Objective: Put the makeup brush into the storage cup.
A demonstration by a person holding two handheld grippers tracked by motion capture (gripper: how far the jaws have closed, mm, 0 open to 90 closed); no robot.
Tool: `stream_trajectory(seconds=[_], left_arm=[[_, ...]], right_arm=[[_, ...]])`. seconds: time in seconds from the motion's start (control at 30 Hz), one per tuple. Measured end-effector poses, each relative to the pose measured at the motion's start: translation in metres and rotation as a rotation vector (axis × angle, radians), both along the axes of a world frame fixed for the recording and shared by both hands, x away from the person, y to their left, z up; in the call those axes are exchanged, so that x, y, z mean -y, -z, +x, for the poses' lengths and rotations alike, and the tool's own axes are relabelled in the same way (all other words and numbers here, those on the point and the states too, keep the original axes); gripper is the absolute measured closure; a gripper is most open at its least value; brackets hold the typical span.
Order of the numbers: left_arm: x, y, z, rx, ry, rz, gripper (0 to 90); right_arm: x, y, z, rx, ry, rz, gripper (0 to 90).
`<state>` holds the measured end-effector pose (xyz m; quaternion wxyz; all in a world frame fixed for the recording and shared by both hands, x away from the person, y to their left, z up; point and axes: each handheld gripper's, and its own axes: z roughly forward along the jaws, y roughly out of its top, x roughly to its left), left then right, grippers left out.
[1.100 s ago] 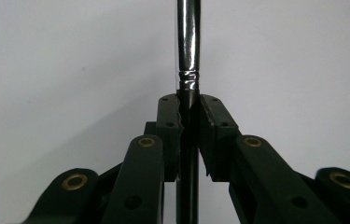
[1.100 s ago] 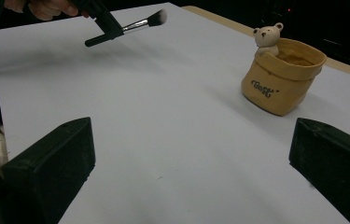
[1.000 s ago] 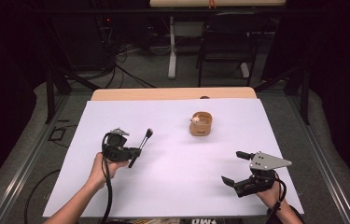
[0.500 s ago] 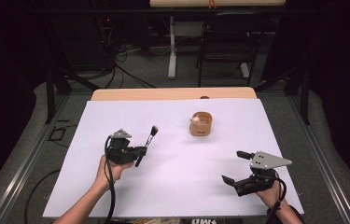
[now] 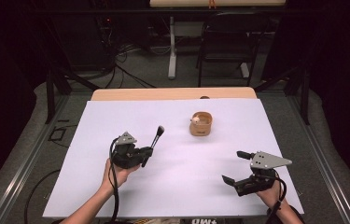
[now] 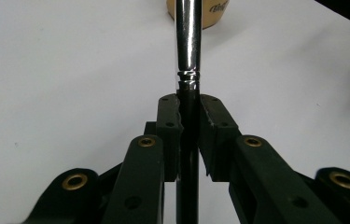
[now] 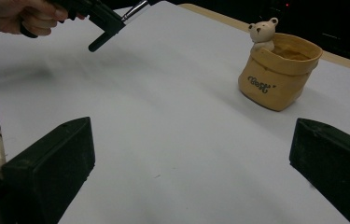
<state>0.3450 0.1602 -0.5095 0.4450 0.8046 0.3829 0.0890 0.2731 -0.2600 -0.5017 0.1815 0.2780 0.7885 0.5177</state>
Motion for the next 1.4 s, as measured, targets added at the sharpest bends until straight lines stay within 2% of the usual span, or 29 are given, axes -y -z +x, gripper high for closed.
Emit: stream_trajectory(seconds=[0.23, 0.6, 0.83, 1.1, 1.4], left_arm=[[0.008, 0.001, -0.001, 0.019, 0.018, -0.013, 79.3], [0.02, 0.001, -0.004, 0.095, 0.022, -0.025, 79.3], [0.024, 0.002, -0.003, 0.104, 0.032, -0.085, 79.4], [0.033, 0.003, -0.002, 0.124, 0.059, -0.114, 79.4], [0.039, 0.005, 0.003, 0.125, 0.104, -0.161, 79.4]], right_arm=[[-0.001, 0.001, 0.001, -0.002, 0.003, -0.003, 0.0], [-0.001, 0.001, 0.002, -0.01, 0.007, -0.001, 0.0], [-0.001, 0.002, 0.003, -0.014, 0.009, -0.004, 0.0], [-0.001, 0.002, 0.003, -0.02, 0.011, -0.003, 0.0], [-0.001, 0.002, 0.003, -0.022, 0.01, -0.012, 0.0]])
